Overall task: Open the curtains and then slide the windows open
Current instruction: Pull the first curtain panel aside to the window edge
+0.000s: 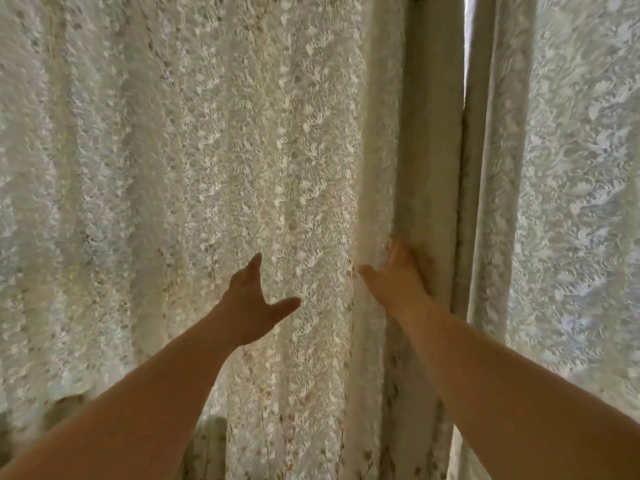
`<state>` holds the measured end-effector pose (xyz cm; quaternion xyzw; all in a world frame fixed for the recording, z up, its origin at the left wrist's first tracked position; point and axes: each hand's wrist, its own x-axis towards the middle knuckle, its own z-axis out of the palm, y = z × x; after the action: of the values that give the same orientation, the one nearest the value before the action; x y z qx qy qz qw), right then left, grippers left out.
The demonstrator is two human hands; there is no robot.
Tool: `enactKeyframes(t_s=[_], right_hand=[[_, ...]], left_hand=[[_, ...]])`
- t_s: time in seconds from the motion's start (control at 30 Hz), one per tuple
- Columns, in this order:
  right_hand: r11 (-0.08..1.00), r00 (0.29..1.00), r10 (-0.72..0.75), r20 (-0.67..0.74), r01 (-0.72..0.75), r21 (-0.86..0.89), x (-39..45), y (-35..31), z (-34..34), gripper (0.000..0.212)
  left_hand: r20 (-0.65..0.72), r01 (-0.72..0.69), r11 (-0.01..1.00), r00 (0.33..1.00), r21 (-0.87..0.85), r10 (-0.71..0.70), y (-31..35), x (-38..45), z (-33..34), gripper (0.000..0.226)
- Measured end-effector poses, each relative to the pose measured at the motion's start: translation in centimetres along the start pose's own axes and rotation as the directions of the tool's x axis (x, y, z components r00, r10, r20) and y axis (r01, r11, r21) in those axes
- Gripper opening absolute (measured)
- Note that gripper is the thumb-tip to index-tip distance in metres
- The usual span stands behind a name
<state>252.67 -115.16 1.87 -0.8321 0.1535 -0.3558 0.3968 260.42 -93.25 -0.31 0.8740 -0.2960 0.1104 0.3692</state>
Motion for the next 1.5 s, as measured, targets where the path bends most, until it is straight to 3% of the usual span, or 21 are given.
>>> enactKeyframes(t_s=[0.1, 0.23, 0.33, 0.4, 0.47, 0.5, 0.53, 0.57, 0.6, 0.63, 0.67, 0.73, 0.77, 0.87, 0.93, 1.03, 1.1, 1.17, 1.27, 1.4, 1.5], right_hand=[[0.992, 0.988, 0.123, 0.096, -0.12, -0.031, 2.6, -0.7, 1.8, 0.092], [0.917, 0.95, 0.153, 0.273, -0.24, 0.318, 3.5, -3.3, 5.1, 0.081], [0.862, 0.897, 0.136, 0.42, -0.316, 0.396, 3.5, -4.5, 6.6, 0.081], [0.954, 0.949, 0.113, 0.294, -0.187, 0.234, 3.4, -5.4, 6.5, 0.08], [0.983, 0.991, -0.134, -0.006, 0.132, -0.131, 3.8, -5.4, 5.5, 0.066], [0.911, 0.924, -0.324, -0.205, 0.246, -0.331, 3.9, -5.2, 4.4, 0.059], [0.829, 0.8, -0.48, -0.361, 0.278, -0.486, 4.2, -5.0, 3.2, 0.057], [0.79, 0.685, -0.547, -0.481, 0.231, -0.568, 4.5, -5.0, 2.0, 0.061], [0.801, 0.633, -0.525, -0.569, 0.141, -0.582, 5.0, -4.9, 0.7, 0.068], [0.846, 0.668, -0.417, -0.616, 0.039, -0.531, 5.5, -4.8, -0.6, 0.076], [0.903, 0.757, -0.245, -0.606, -0.05, -0.427, 6.0, -4.6, -1.5, 0.083], [0.981, 0.925, 0.094, -0.367, -0.149, -0.123, 6.6, -4.6, -2.0, 0.091], [0.987, 0.964, 0.162, -0.21, -0.158, 0.035, 6.8, -4.6, -1.7, 0.089], [0.966, 0.992, 0.106, 0.066, -0.118, 0.231, 8.0, -3.6, 1.2, 0.056], [0.958, 0.98, 0.131, 0.146, -0.164, 0.237, 8.5, -3.9, 2.8, 0.049], [0.968, 0.968, 0.072, 0.239, -0.126, 0.218, 9.3, -3.5, 3.1, 0.048], [0.992, 0.986, -0.029, 0.166, 0.008, 0.127, 9.9, -2.8, 3.0, 0.078], [0.992, 0.991, -0.126, 0.031, 0.127, 0.0, 10.8, -1.9, 3.5, 0.106], [0.989, 0.988, -0.148, 0.045, 0.146, 0.035, 12.0, -1.1, 5.3, 0.122], [0.987, 0.977, -0.135, 0.166, 0.119, 0.104, 13.2, -0.7, 9.7, 0.128], [0.995, 0.986, -0.097, 0.134, 0.093, 0.042, 14.2, -0.8, 12.5, 0.126]], left_hand=[[0.079, -0.054, 0.993, 0.995, -0.109, 0.062, -0.6, 4.3, 0.5, 0.124], [0.124, -0.137, 0.972, 0.979, -0.192, 0.163, 0.0, 9.2, 0.9, 0.137], [0.154, -0.198, 0.925, 0.954, -0.325, 0.258, 0.6, 11.8, 1.9, 0.138], [0.115, -0.222, 0.913, 0.954, -0.342, 0.275, 0.5, 12.9, 2.9, 0.122], [-0.003, -0.233, 0.93, 0.97, -0.285, 0.242, 0.1, 13.8, 3.4, 0.089], [-0.028, -0.213, 0.937, 0.977, -0.278, 0.213, 0.1, 14.2, 3.7, 0.074], [-0.039, -0.194, 0.94, 0.981, -0.28, 0.191, 0.0, 14.6, 4.0, 0.062], [-0.049, -0.184, 0.942, 0.983, -0.282, 0.177, -0.1, 15.2, 4.4, 0.053], [-0.068, -0.175, 0.942, 0.984, -0.287, 0.162, -0.1, 15.7, 4.9, 0.047], [-0.087, -0.162, 0.939, 0.986, -0.305, 0.142, 0.1, 16.1, 5.2, 0.042], [-0.105, -0.151, 0.931, 0.987, -0.333, 0.123, 0.5, 16.4, 5.5, 0.04], [-0.095, -0.166, 0.882, 0.986, -0.442, 0.138, 1.3, 16.6, 6.1, 0.048], [-0.058, -0.191, 0.825, 0.98, -0.533, 0.189, 1.9, 16.5, 6.5, 0.054], [0.055, -0.292, 0.625, 0.879, -0.724, 0.474, 4.1, 15.5, 7.7, 0.07], [0.021, -0.411, 0.614, 0.821, -0.674, 0.571, 4.7, 15.2, 8.6, 0.078], [-0.134, -0.425, 0.757, 0.899, -0.497, 0.417, 3.6, 16.0, 8.4, 0.074], [-0.205, -0.309, 0.868, 0.948, -0.389, 0.245, 2.0, 16.5, 7.7, 0.058], [-0.274, -0.24, 0.902, 0.951, -0.358, 0.144, 0.6, 16.8, 7.3, 0.041], [-0.36, -0.153, 0.946, 0.932, -0.286, 0.042, -0.1, 16.6, 6.8, 0.034], [-0.432, -0.101, 0.991, 0.9, -0.091, 0.052, -2.1, 15.4, 6.3, 0.036], [-0.316, 0.013, 0.991, 0.948, 0.13, 0.029, -4.9, 14.4, 5.9, 0.073]])
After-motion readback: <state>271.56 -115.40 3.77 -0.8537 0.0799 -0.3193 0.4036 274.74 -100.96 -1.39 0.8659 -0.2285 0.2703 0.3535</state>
